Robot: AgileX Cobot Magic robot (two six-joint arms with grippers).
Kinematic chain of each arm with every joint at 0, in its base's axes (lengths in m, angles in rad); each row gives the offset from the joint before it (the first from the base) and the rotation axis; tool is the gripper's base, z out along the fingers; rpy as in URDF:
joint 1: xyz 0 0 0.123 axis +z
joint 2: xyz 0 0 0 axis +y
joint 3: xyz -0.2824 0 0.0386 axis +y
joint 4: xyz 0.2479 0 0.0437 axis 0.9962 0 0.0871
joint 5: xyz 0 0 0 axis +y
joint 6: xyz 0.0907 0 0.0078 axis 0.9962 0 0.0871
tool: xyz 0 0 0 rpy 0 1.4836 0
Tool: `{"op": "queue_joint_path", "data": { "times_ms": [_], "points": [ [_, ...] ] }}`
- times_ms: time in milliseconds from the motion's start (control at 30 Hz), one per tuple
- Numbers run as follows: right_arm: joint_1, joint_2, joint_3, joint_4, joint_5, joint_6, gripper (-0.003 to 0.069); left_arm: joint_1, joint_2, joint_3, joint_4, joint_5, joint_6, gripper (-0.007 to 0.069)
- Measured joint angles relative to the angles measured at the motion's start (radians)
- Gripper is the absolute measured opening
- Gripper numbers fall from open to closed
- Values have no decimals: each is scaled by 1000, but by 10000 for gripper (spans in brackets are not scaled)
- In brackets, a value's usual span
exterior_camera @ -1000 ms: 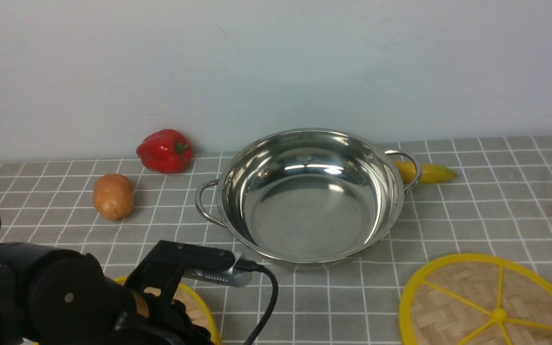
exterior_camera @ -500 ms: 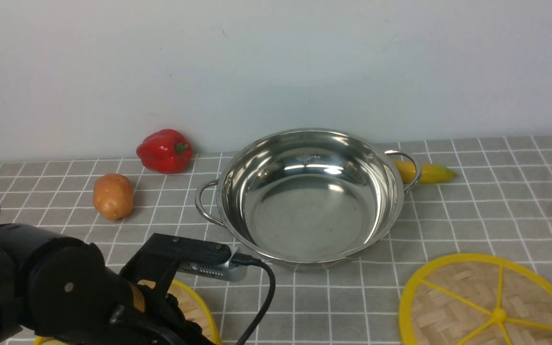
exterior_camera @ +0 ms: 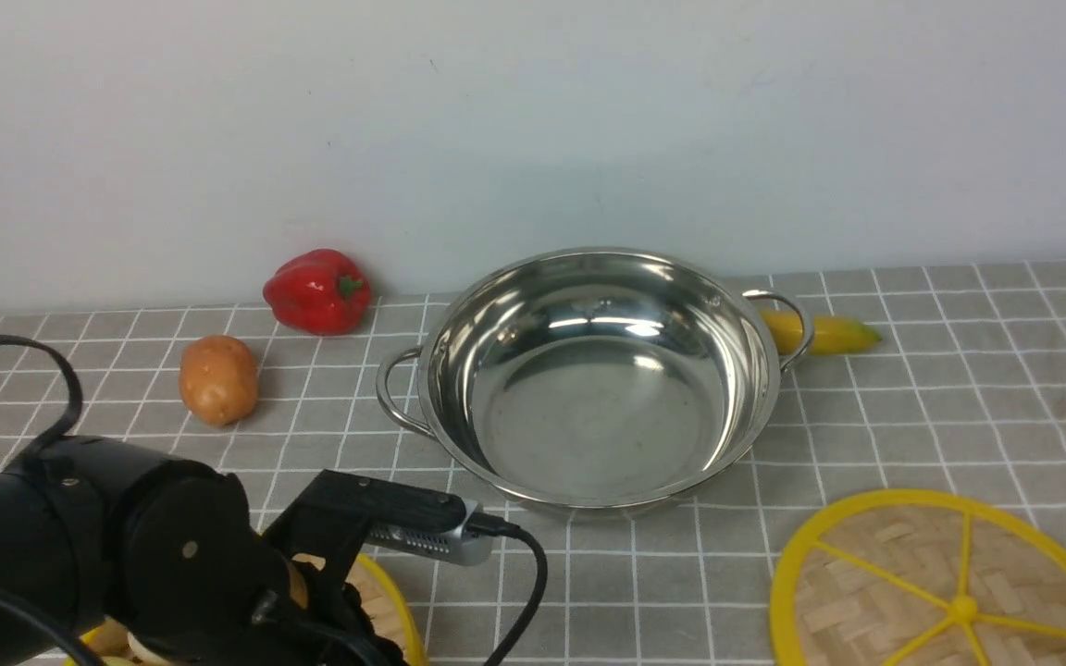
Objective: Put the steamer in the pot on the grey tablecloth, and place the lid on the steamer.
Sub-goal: 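Grasp the rim of the steamer basket holding the buns with the left gripper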
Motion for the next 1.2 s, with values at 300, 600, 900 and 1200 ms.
{"op": "queue_joint_path", "data": {
  "times_ms": [300, 600, 900, 1200],
  "points": [
    [0, 0, 0, 0, 0, 0, 245, 0, 1, 0, -54, -52, 36, 367],
    [0, 0, 0, 0, 0, 0, 245, 0, 1, 0, -116, -73, 45, 335],
    [0, 0, 0, 0, 0, 0, 245, 0, 1, 0, -117, -118, 60, 256],
    [0, 0, 0, 0, 0, 0, 245, 0, 3, 0, -117, -128, 49, 252]
  ]
}}
